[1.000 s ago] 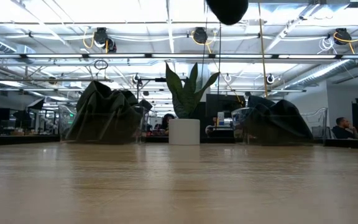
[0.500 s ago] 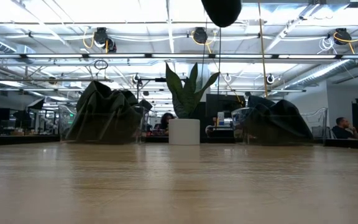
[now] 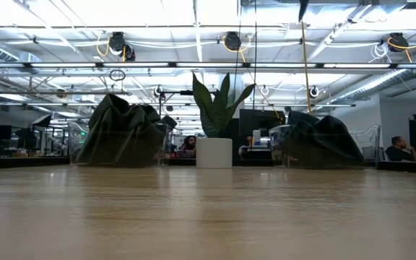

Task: Pick & Place hat
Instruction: Put the blue cap into the right transparent bin

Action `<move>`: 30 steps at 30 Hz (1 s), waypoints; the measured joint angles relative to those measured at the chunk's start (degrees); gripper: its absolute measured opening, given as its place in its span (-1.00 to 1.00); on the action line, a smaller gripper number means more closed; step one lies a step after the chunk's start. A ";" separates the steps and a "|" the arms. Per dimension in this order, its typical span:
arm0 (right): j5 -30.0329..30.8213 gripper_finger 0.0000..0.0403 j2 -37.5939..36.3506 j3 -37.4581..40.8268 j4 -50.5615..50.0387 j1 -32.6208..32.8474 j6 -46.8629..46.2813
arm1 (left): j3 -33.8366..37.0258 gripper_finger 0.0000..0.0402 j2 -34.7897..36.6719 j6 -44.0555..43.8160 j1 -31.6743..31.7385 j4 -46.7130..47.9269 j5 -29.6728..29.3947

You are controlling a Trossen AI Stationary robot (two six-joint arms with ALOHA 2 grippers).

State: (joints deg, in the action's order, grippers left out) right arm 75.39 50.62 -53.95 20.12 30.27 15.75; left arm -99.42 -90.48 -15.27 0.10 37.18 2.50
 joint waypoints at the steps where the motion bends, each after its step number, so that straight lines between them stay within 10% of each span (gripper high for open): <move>1: 3.70 -1.00 -0.64 -0.02 1.39 0.07 3.03 | 0.00 -0.37 0.01 0.03 0.00 1.59 -0.12; 7: 14.66 -1.00 -1.40 -0.08 18.02 -2.64 27.23 | -0.04 -0.25 0.02 0.12 -0.75 8.55 -2.80; 30: 14.63 -1.00 -0.72 -1.70 16.97 -31.86 27.17 | -0.04 -0.22 0.20 -5.82 -9.71 14.72 -0.21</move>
State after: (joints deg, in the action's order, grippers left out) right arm 90.02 49.90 -55.66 37.09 -1.60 42.92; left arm -99.46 -90.28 -21.09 -9.61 51.90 2.29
